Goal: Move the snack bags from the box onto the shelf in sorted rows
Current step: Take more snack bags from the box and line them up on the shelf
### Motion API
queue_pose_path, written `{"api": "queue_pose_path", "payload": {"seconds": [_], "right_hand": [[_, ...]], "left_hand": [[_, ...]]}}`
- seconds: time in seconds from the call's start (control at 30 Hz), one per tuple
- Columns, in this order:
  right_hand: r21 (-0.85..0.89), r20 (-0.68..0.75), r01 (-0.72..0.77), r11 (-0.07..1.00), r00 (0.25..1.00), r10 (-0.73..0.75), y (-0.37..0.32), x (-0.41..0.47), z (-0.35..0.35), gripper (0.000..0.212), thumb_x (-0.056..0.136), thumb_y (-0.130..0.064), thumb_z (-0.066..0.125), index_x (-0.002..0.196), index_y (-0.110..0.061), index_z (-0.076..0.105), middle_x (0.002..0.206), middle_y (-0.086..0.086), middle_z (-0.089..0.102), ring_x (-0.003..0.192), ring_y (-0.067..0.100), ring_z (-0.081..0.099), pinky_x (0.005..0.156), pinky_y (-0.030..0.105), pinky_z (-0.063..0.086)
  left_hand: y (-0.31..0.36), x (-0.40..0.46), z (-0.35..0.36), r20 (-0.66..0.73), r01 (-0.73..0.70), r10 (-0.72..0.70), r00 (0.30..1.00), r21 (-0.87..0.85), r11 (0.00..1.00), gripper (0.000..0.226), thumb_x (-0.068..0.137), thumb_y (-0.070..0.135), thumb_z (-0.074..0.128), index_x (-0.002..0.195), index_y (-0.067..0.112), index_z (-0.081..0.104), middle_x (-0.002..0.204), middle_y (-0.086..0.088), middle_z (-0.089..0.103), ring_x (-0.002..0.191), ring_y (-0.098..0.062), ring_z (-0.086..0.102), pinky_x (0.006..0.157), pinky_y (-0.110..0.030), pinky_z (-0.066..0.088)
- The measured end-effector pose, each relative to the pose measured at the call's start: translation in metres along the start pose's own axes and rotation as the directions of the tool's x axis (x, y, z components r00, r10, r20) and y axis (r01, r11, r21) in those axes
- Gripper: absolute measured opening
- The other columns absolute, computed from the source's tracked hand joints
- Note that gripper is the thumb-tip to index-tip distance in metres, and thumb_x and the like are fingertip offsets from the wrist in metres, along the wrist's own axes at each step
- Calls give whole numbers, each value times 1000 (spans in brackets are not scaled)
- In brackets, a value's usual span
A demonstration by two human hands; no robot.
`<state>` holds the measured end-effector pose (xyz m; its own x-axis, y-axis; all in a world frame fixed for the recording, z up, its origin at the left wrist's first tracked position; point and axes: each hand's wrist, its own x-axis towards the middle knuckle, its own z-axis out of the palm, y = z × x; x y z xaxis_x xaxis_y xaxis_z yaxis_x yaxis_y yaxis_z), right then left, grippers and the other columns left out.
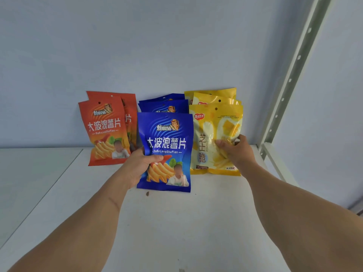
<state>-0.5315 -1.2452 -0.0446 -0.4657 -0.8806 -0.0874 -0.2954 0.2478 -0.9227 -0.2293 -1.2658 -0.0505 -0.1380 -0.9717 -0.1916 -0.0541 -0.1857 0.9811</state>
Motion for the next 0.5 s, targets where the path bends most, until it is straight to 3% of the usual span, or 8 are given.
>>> {"api": "queue_pose_path", "payload": {"seconds": [0.1, 0.17, 0.2, 0.3, 0.4, 0.5], "right_hand": [[-237, -138, 26, 971, 989, -60, 2, -13, -3, 94, 80, -70, 64, 150, -16, 32, 144, 8, 49, 130, 32, 49, 98, 46, 48], [-497, -249, 101, 862, 935, -253, 4, -31, -5, 79, 91, -67, 51, 147, -13, 37, 144, 10, 47, 133, 32, 43, 109, 46, 36], [-618, -239, 164, 769, 892, -382, 5, -40, -4, 68, 95, -62, 46, 142, -13, 43, 139, 9, 50, 130, 32, 44, 109, 44, 34], [-786, 16, 376, 491, 806, -592, 8, -60, 5, 48, 101, -52, 41, 129, -16, 56, 125, 4, 57, 117, 28, 51, 102, 41, 39], [-747, 273, 568, 345, 736, -620, 12, -70, 23, 36, 101, -45, 48, 120, -19, 63, 116, 0, 62, 110, 25, 58, 96, 39, 47], [-717, 360, 661, 222, 624, -694, 20, -74, 46, 21, 94, -37, 64, 97, -17, 70, 93, 1, 67, 88, 26, 63, 76, 39, 53]], "left_hand": [[0, 3, -3, -33, -20, 20, 999, 9, 1000, 39, 84, 12, 79, 120, 16, 65, 109, -4, 77, 106, -24, 72, 96, -50, 56], [0, 6, -4, -49, -35, 35, 998, 2, 999, 37, 84, 12, 78, 118, 18, 66, 107, -3, 77, 104, -24, 72, 96, -50, 56], [0, 7, -4, -62, -47, 47, 997, 7, 999, 35, 85, 11, 78, 117, 18, 66, 107, -3, 77, 103, -24, 72, 96, -50, 56], [-1, 12, -4, -106, -72, 75, 992, 33, 997, 35, 85, 15, 78, 118, 20, 66, 107, -1, 77, 102, -22, 72, 94, -49, 57], [-1, 18, -4, -134, -87, 95, 986, 66, 994, 36, 85, 19, 79, 119, 20, 65, 108, 1, 76, 103, -21, 71, 93, -47, 57], [0, 27, -3, -154, -90, 100, 983, 69, 994, 33, 87, 19, 78, 117, 20, 66, 107, 1, 75, 103, -21, 70, 93, -46, 57]]}}
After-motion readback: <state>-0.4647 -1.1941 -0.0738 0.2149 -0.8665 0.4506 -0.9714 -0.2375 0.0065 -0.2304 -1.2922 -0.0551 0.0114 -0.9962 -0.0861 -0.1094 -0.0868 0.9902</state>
